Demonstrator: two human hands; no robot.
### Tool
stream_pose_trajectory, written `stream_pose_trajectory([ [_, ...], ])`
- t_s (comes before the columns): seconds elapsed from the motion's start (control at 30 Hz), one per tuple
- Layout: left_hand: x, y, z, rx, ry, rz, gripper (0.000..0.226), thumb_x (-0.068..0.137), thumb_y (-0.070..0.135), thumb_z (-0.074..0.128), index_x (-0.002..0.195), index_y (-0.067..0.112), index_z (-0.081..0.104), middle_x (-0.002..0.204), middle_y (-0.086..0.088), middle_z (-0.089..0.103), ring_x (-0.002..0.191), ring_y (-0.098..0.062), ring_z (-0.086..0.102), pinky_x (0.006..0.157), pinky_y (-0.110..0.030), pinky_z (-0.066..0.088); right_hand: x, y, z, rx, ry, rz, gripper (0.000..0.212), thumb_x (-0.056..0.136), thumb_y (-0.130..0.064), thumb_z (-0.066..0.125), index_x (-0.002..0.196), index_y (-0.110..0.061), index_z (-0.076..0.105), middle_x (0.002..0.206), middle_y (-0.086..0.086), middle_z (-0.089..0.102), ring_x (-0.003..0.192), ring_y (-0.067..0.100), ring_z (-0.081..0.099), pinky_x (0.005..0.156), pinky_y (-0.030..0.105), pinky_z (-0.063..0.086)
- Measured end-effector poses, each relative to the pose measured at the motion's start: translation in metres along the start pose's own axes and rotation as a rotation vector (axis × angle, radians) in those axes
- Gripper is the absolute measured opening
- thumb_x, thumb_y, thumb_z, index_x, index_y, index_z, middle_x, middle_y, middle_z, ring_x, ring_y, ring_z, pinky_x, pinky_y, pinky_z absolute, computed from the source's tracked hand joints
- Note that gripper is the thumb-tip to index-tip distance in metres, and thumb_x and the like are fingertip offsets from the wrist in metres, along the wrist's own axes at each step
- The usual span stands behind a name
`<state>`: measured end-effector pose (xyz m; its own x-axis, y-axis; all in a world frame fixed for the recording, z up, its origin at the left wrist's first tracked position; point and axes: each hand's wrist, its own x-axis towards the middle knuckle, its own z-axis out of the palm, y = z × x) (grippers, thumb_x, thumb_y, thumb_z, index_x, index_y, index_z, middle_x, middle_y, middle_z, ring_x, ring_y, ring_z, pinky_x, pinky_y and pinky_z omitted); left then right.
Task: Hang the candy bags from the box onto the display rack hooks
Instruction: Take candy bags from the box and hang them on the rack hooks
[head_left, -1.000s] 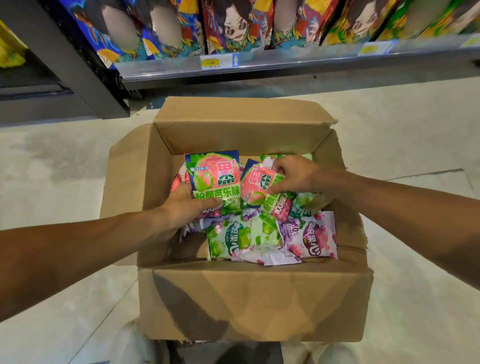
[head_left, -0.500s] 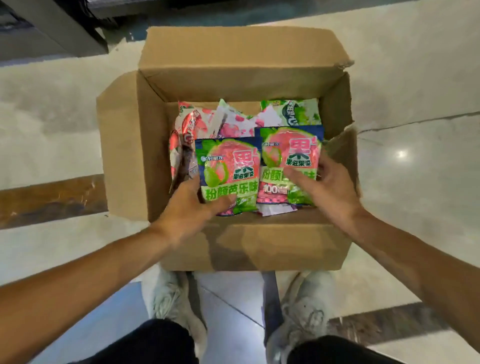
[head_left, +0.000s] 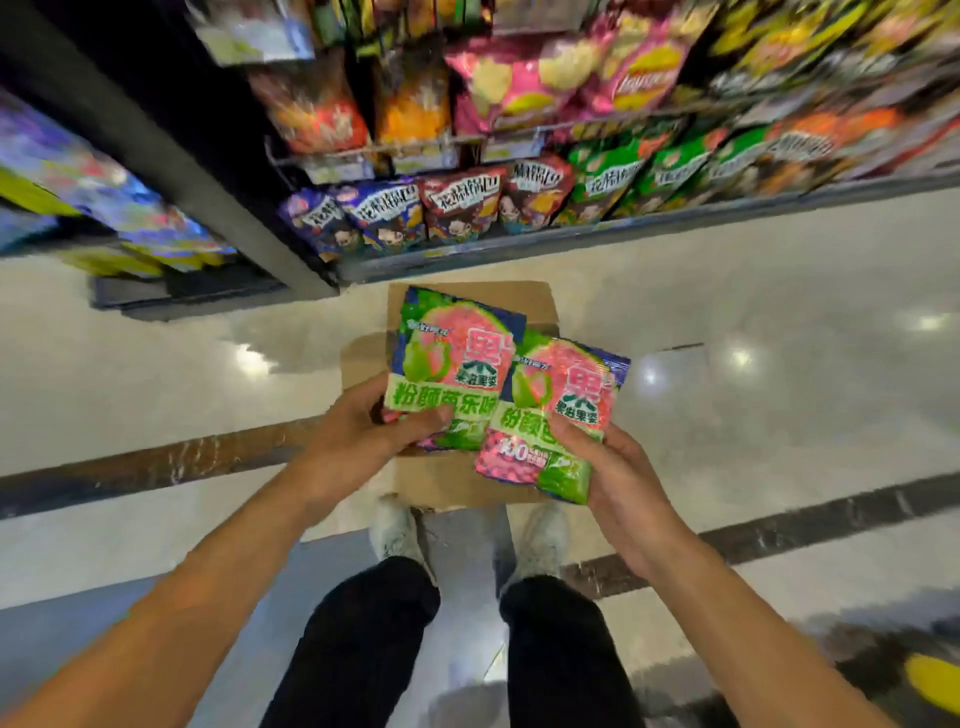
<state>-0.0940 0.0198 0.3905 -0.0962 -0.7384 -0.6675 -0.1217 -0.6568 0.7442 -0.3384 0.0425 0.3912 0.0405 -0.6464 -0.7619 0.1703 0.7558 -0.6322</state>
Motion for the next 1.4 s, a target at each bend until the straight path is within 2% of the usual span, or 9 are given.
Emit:
stream_pose_trajectory([
  [0.23, -0.163, 0.158, -0.020, -0.045, 0.010, 0.191, 0.024, 0.088, 0.014, 0.072, 0.112, 0.015, 0.070, 0.105, 0.003, 0.078, 0.098, -0.014, 0.073, 0.083, -0.024, 0.057, -0.189, -0.137, 0.059, -0.054, 0.102, -0.246, 0.029, 0.088, -0.019, 0.072, 0.117, -0.013, 0.073, 0.114, 0.007, 0.076, 0.110, 0.027, 0.071, 0.099, 0.046, 0.053],
  [0.5, -0.268, 0.189, -0.041, -0.155, 0.073, 0.307, 0.022, 0.091, 0.003, 0.067, 0.111, 0.012, 0.067, 0.104, -0.002, 0.078, 0.092, -0.018, 0.075, 0.070, -0.022, 0.058, -0.286, -0.163, 0.079, -0.081, 0.119, -0.365, 0.030, 0.079, -0.023, 0.078, 0.107, -0.013, 0.075, 0.101, 0.007, 0.079, 0.095, 0.026, 0.075, 0.081, 0.037, 0.058],
  [0.67, -0.315, 0.198, -0.038, -0.146, 0.171, 0.381, 0.027, 0.090, 0.011, 0.069, 0.117, 0.017, 0.065, 0.108, 0.004, 0.077, 0.101, -0.014, 0.073, 0.078, -0.022, 0.058, -0.307, -0.179, 0.088, -0.155, 0.037, -0.431, 0.025, 0.080, -0.026, 0.079, 0.103, -0.016, 0.074, 0.091, 0.000, 0.080, 0.082, 0.017, 0.077, 0.063, 0.024, 0.057],
  [0.9, -0.370, 0.195, -0.057, -0.162, 0.400, 0.461, 0.026, 0.089, 0.012, 0.071, 0.113, 0.019, 0.067, 0.104, 0.007, 0.078, 0.097, -0.011, 0.074, 0.074, -0.019, 0.057, -0.319, -0.192, 0.124, -0.275, -0.177, -0.502, 0.031, 0.081, -0.031, 0.080, 0.110, -0.023, 0.072, 0.100, -0.006, 0.079, 0.093, 0.010, 0.074, 0.087, 0.034, 0.053],
  [1.03, -0.396, 0.191, -0.088, -0.217, 0.525, 0.482, 0.024, 0.088, 0.015, 0.073, 0.110, 0.021, 0.067, 0.100, 0.010, 0.078, 0.094, -0.010, 0.074, 0.070, -0.017, 0.057, -0.333, -0.203, 0.172, -0.384, -0.303, -0.567, 0.038, 0.077, -0.037, 0.079, 0.111, -0.026, 0.069, 0.099, -0.010, 0.078, 0.089, 0.003, 0.073, 0.088, 0.030, 0.054],
  [1.13, -0.411, 0.186, -0.125, -0.259, 0.610, 0.512, 0.022, 0.087, 0.015, 0.073, 0.107, 0.020, 0.067, 0.098, 0.008, 0.078, 0.093, -0.012, 0.074, 0.071, -0.019, 0.058, -0.340, -0.208, 0.210, -0.372, -0.349, -0.611, 0.037, 0.081, -0.035, 0.077, 0.111, -0.041, 0.057, 0.099, -0.031, 0.070, 0.083, -0.015, 0.064, 0.091, 0.015, 0.048],
  [1.23, -0.422, 0.178, -0.165, -0.276, 0.651, 0.530, 0.025, 0.086, 0.019, 0.073, 0.111, 0.019, 0.067, 0.102, 0.004, 0.078, 0.095, -0.015, 0.074, 0.080, -0.030, 0.060, -0.340, -0.207, 0.248, -0.400, -0.362, -0.660, 0.070, 0.087, -0.041, 0.070, 0.148, -0.032, 0.037, 0.133, -0.028, 0.044, 0.120, -0.004, 0.042, 0.110, 0.030, 0.033],
  [1.3, -0.427, 0.171, -0.198, -0.290, 0.659, 0.550, 0.026, 0.087, 0.019, 0.073, 0.113, 0.018, 0.067, 0.103, 0.003, 0.078, 0.096, -0.018, 0.074, 0.081, -0.033, 0.061, -0.342, -0.207, 0.278, -0.404, -0.359, -0.673, 0.047, 0.096, -0.034, 0.061, 0.140, -0.033, 0.043, 0.116, -0.026, 0.046, 0.114, 0.000, 0.039, 0.106, 0.030, 0.032],
  [1.4, -0.438, 0.162, -0.253, -0.297, 0.649, 0.565, 0.027, 0.087, 0.020, 0.073, 0.113, 0.018, 0.067, 0.104, 0.001, 0.077, 0.096, -0.020, 0.074, 0.083, -0.038, 0.061, -0.344, -0.197, 0.333, -0.401, -0.380, -0.675, 0.024, 0.100, -0.023, 0.056, 0.108, -0.044, 0.046, 0.098, -0.028, 0.049, 0.085, -0.017, 0.046, 0.089, 0.019, 0.039],
])
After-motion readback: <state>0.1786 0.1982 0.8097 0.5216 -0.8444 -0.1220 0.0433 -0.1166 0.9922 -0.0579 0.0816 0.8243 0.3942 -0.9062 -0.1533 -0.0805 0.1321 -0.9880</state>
